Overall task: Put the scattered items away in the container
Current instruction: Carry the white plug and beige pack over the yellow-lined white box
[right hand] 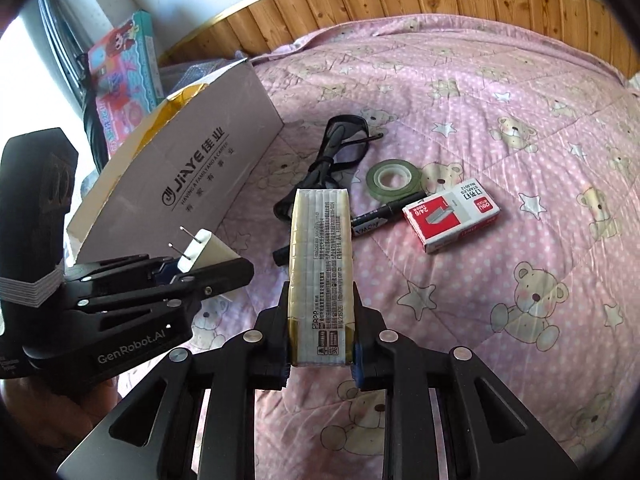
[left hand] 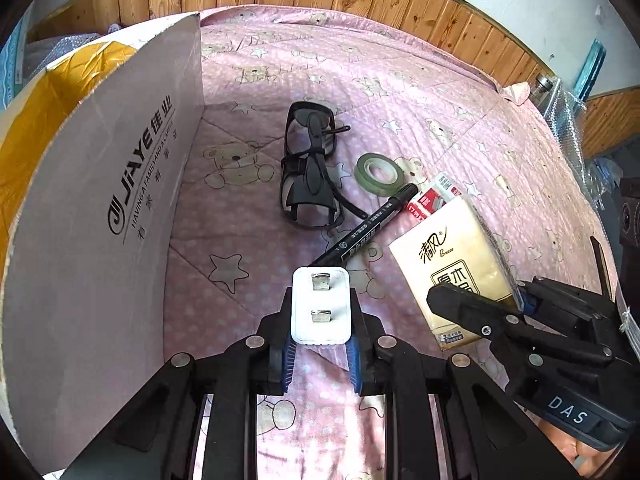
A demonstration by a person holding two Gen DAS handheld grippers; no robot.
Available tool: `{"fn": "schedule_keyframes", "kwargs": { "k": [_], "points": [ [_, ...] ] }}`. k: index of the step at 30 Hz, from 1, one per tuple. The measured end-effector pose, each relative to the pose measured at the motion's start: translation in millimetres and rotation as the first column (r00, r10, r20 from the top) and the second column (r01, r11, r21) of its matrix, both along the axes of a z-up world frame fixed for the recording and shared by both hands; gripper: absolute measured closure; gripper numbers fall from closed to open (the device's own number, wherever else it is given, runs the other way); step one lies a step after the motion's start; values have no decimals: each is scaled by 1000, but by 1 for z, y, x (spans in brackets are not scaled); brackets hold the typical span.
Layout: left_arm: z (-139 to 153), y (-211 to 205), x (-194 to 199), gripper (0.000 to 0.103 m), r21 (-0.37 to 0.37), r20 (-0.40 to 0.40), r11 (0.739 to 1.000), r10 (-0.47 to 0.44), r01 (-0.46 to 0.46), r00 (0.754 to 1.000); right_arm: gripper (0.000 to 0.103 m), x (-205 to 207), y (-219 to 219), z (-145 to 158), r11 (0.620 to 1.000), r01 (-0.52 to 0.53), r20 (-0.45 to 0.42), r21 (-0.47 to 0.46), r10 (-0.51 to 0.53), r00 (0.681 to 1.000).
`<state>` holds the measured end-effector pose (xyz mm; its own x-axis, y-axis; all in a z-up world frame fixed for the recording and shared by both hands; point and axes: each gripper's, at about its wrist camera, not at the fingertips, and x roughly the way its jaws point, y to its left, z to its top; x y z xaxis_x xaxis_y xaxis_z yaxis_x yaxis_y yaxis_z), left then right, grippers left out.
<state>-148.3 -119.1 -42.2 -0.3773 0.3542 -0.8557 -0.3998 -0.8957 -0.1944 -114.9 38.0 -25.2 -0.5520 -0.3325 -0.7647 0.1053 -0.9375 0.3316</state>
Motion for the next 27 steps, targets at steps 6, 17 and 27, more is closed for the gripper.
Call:
{"fn": "schedule_keyframes", "kwargs": {
  "k": [6, 17, 27],
  "points": [
    [22, -2, 8, 81, -9, -21, 1000, 21, -21, 1000, 79, 10, -7, 8, 1000, 4, -16, -9, -4, 1000],
    [55, -8, 21, 81, -37, -63, 998, 46, -48, 997, 79, 27, -24, 27, 1000, -15, -64, -5, 15, 998],
    [81, -16, 32, 81, 0, -101, 998, 56, -56, 993, 79, 37, -32, 37, 1000, -17, -82, 17, 18, 996]
  ]
}}
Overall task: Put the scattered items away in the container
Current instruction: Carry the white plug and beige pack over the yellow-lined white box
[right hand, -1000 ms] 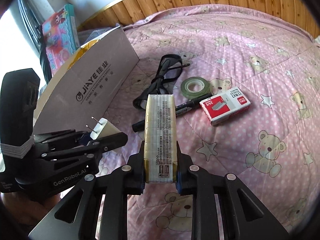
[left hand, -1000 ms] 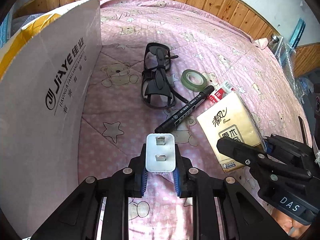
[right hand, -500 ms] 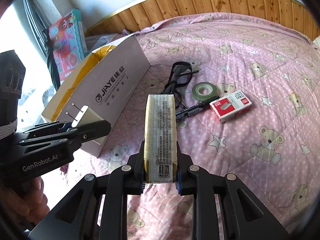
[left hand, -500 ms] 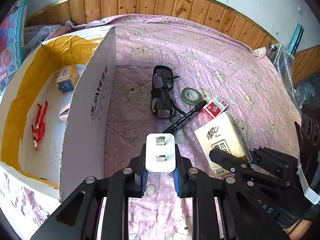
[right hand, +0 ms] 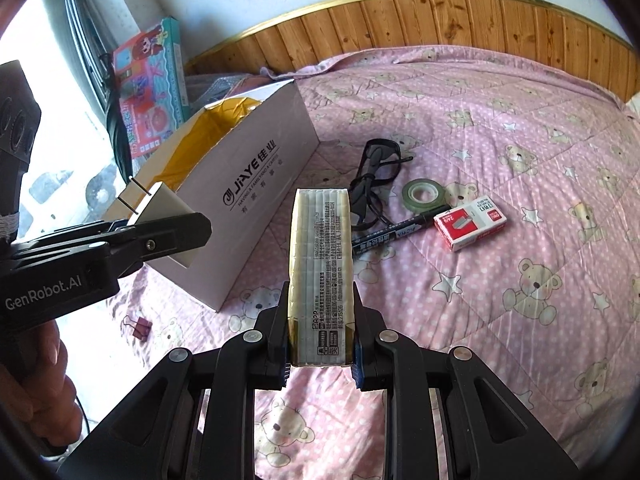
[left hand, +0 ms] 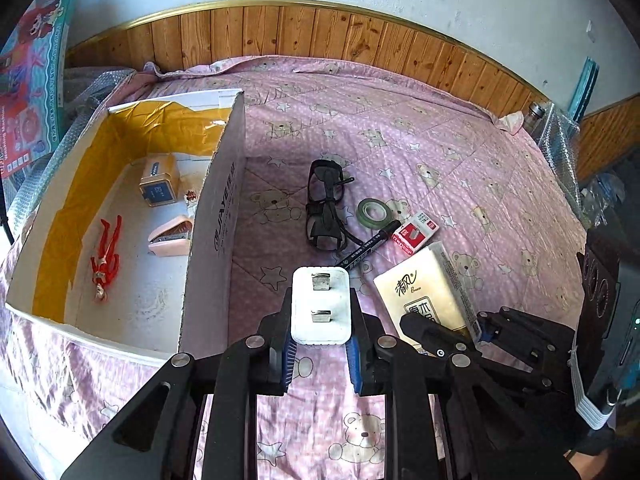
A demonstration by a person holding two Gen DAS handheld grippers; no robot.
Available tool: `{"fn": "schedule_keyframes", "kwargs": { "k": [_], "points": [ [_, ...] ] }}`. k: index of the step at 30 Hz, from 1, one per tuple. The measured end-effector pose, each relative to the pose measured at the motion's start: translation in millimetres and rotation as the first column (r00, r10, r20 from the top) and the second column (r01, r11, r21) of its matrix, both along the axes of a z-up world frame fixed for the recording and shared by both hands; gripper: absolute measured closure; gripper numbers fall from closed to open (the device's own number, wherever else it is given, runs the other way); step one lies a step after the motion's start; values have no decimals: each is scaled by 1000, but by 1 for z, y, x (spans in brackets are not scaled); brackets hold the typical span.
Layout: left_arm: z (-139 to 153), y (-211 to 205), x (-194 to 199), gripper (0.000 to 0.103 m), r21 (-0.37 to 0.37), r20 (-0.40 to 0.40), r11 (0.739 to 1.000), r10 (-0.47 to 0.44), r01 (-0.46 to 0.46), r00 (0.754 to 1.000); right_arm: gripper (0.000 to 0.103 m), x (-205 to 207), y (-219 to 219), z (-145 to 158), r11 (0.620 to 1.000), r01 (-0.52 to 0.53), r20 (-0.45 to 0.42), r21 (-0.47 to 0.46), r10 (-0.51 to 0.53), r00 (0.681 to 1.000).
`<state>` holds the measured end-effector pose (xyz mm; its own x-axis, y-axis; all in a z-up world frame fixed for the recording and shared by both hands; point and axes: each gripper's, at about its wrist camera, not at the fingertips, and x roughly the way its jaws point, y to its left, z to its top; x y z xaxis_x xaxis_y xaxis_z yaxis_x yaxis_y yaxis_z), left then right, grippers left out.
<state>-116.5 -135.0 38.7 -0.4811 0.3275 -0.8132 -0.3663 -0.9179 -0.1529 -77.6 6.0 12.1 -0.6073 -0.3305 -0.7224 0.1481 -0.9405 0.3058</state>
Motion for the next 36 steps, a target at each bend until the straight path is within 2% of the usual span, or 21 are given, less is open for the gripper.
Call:
{"fn": "schedule_keyframes", "kwargs": {
  "k": [14, 26, 36],
  "points": [
    [33, -24, 7, 81, 40, -69, 998, 44, -41, 997, 79, 9, -24, 24, 999, -43, -47, 21, 44, 998],
    [48, -54, 10, 81, 30, -116, 994, 104, -101, 988, 79, 9, -51, 43, 995, -92, -77, 43, 95, 993],
    [57, -86, 7, 81, 62, -130, 987, 158, -151, 979, 79, 2, -77, 59, 988, -143, -101, 57, 148, 984]
  ]
}}
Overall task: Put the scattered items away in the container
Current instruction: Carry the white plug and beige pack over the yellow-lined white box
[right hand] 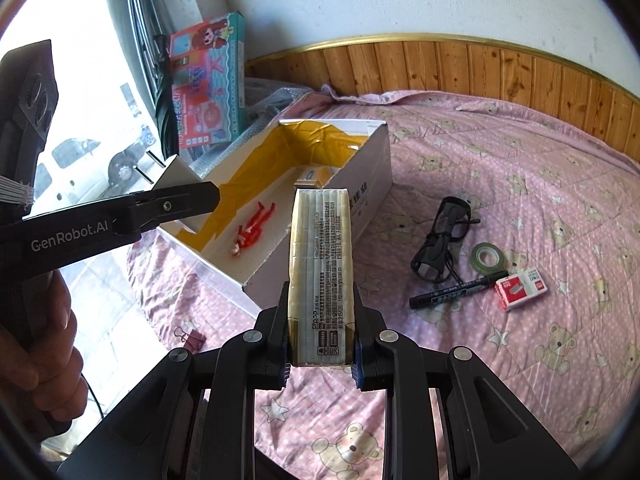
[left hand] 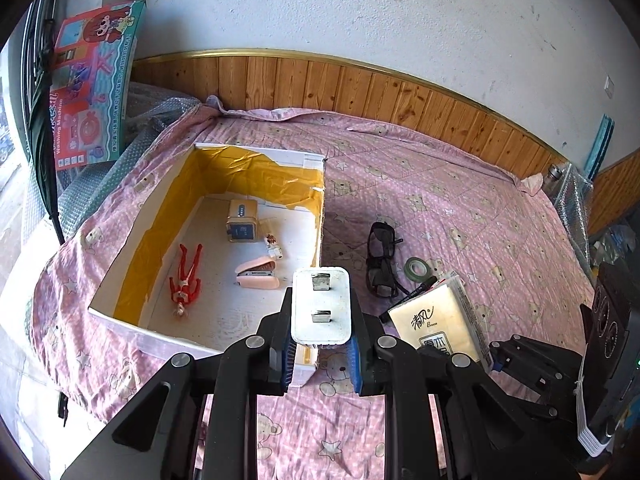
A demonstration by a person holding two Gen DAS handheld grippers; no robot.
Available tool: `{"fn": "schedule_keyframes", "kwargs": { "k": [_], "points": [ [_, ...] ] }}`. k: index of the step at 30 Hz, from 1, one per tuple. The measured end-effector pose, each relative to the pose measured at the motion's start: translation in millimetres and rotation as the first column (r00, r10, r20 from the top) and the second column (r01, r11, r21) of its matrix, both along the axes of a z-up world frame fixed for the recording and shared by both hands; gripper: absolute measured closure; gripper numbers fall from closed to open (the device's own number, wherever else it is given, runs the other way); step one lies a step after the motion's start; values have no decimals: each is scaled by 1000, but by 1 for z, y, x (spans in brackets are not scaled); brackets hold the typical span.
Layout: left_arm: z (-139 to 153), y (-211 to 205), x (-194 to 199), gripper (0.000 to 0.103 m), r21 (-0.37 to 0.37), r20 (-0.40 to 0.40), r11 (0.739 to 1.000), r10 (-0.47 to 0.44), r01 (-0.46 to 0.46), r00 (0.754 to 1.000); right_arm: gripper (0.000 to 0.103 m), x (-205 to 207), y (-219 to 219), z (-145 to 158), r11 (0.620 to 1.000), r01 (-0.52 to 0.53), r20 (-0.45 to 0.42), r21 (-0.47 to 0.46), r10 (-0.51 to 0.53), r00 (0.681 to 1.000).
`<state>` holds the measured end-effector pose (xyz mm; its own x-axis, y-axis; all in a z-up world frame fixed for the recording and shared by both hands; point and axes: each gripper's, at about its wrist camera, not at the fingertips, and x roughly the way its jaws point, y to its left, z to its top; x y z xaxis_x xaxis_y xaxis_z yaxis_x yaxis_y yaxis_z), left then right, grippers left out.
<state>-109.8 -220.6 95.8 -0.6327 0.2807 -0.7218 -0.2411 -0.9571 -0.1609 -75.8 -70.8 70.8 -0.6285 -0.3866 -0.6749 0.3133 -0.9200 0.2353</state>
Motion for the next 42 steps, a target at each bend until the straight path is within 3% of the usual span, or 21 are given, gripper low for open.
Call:
{"fn": "schedule_keyframes", "kwargs": {
  "k": [26, 42],
  "points": [
    [0, -78, -30, 81, 85, 23, 988, 129, -131, 991, 79, -30, -51, 29, 996, -93, -37, -7, 93, 995],
    [-8, -83, -59, 81, 97, 54, 985, 137, -142, 989, 79, -61, -77, 34, 989, -142, -17, -36, 141, 990]
  ]
}}
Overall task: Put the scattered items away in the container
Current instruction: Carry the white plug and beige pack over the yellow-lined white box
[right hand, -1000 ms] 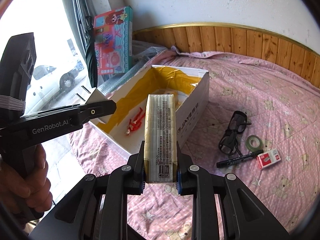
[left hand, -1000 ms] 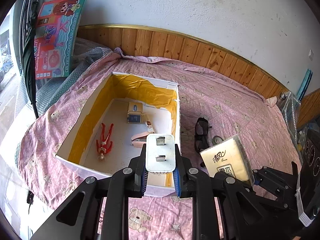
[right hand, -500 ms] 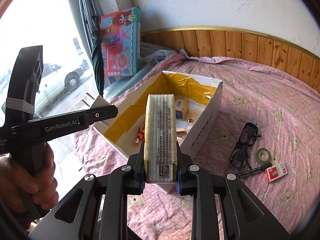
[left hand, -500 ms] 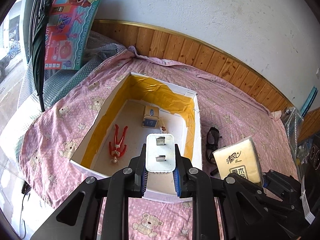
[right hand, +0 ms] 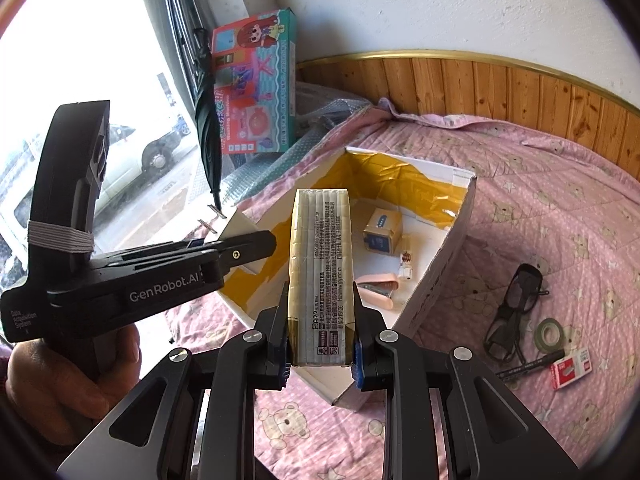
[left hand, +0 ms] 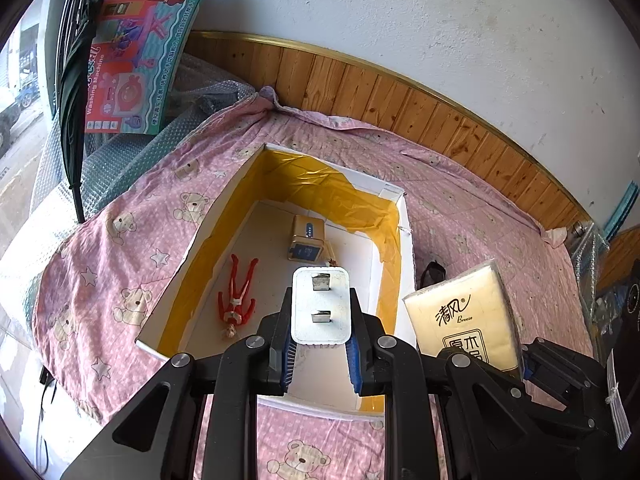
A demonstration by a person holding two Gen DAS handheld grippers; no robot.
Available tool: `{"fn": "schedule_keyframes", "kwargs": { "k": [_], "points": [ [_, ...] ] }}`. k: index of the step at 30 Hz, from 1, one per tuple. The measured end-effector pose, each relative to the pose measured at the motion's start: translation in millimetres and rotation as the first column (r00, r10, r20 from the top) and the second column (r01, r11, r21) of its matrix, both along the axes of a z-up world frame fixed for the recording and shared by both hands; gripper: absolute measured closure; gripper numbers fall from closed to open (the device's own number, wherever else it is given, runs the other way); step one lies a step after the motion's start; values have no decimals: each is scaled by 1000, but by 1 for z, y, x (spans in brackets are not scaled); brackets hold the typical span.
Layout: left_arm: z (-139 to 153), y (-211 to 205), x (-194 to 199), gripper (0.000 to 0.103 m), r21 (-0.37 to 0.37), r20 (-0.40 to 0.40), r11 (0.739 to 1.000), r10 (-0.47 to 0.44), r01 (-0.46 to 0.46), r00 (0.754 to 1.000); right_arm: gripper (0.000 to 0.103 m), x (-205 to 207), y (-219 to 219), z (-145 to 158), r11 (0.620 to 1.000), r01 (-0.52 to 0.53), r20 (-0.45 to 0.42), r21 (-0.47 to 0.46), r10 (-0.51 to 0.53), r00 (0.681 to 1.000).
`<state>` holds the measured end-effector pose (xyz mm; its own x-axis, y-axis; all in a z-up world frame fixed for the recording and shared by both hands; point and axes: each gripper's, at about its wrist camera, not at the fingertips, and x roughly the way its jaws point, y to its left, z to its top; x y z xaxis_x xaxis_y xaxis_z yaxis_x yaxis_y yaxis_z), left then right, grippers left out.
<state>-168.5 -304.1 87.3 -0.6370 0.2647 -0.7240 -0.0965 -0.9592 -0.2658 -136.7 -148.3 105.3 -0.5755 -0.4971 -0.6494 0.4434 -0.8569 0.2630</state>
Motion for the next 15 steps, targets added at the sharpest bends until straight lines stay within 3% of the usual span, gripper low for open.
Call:
{"fn": "schedule_keyframes", "kwargs": {
  "k": [15],
  "points": [
    [-29, 13, -24, 81, -22, 64, 1000, -20, 21, 998, 79, -54, -8, -2, 1000, -24, 65, 8, 23, 998]
  ]
}}
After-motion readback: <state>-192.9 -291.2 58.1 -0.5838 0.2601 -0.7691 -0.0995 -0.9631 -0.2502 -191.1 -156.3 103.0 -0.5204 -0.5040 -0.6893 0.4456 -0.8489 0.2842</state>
